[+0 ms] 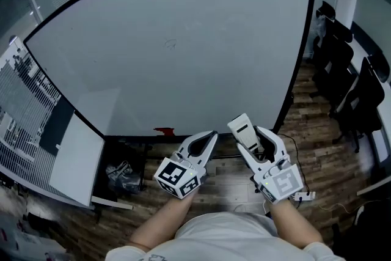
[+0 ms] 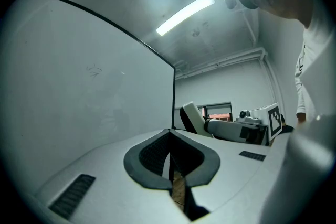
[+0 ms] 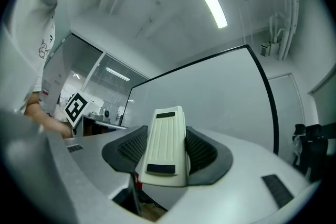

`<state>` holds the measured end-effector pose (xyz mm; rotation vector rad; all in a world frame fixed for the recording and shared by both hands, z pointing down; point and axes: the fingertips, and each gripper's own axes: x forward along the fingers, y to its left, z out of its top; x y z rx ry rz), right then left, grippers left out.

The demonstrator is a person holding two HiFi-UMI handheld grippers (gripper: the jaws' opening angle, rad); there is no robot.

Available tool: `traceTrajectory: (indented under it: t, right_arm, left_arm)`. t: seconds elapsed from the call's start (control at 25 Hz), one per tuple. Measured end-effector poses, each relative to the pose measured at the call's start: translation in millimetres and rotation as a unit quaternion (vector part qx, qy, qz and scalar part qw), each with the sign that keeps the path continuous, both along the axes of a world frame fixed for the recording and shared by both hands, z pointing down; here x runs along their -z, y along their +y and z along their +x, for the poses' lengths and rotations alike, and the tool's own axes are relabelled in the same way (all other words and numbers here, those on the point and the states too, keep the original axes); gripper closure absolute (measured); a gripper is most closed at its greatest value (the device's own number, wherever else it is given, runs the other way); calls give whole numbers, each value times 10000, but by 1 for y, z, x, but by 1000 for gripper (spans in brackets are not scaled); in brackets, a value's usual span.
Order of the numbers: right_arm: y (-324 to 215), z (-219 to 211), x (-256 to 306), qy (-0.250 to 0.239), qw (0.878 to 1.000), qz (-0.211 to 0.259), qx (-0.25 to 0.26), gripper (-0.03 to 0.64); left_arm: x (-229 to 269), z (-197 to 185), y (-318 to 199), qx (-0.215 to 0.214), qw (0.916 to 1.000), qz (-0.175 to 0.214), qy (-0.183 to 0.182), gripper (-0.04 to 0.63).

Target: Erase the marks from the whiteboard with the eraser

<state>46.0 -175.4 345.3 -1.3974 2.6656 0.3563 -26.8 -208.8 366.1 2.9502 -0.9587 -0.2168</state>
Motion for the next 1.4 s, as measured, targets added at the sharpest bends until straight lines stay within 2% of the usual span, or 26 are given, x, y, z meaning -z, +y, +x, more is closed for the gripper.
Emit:
traceTrajectory:
  t: [0.2, 0.52, 0.84, 1.12, 1.4]
  right_arm:
    - [28, -38, -8, 141, 9998, -51, -94, 383]
    - [80, -105, -6, -164, 9996, -39, -244, 383]
    - [136, -157, -23, -150, 9989, -298, -338, 383]
    - [155, -182, -31, -316, 9968, -404, -615, 383]
    - [154, -195, -35, -469, 9949, -480, -754, 383]
  left_arm:
    - [3, -36, 29, -127, 9999, 3, -36, 588]
    - [2, -101, 86, -210, 9997, -9, -76, 588]
    - [-4, -153, 149, -307, 9995, -72, -103, 588]
    - [-6, -180, 172, -193, 9998, -50, -88, 588]
    - [-6, -196, 168, 80, 10000, -46, 10, 588]
